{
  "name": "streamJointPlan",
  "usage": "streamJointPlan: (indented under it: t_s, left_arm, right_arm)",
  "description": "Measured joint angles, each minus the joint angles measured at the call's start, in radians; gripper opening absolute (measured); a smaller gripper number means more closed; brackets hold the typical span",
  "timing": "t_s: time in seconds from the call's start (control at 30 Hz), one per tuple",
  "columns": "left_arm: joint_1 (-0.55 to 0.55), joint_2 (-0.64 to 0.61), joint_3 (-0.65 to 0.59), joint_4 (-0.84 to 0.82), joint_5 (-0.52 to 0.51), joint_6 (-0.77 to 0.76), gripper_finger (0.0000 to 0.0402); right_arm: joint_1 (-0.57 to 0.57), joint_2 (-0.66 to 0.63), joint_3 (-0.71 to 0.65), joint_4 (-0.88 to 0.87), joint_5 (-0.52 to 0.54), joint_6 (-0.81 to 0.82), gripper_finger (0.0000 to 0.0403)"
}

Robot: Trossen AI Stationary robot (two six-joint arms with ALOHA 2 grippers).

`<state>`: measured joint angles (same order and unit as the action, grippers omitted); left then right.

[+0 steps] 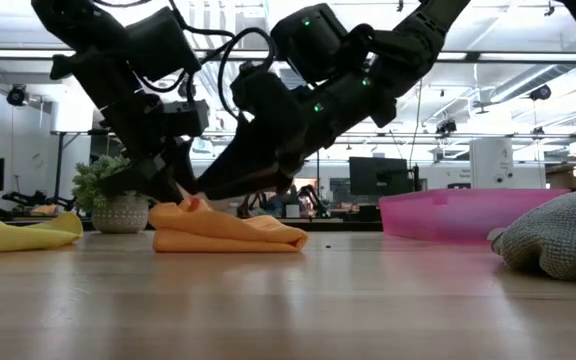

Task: Fold microfiber towels
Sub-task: Fold the orange microfiber cloth

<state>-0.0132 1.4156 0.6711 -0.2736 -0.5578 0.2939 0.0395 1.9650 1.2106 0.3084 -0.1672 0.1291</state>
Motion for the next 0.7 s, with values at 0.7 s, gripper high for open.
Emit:
streamJointPlan:
  t_s: [0.7]
  left_arm:
    - [-0.002,-0.193,0.072,-0.166,0.177,-0.317,0.0217]
  right_arm:
    - [0.002,-0.168,-0.136,-0.13,0.038,-0.127,0.0172]
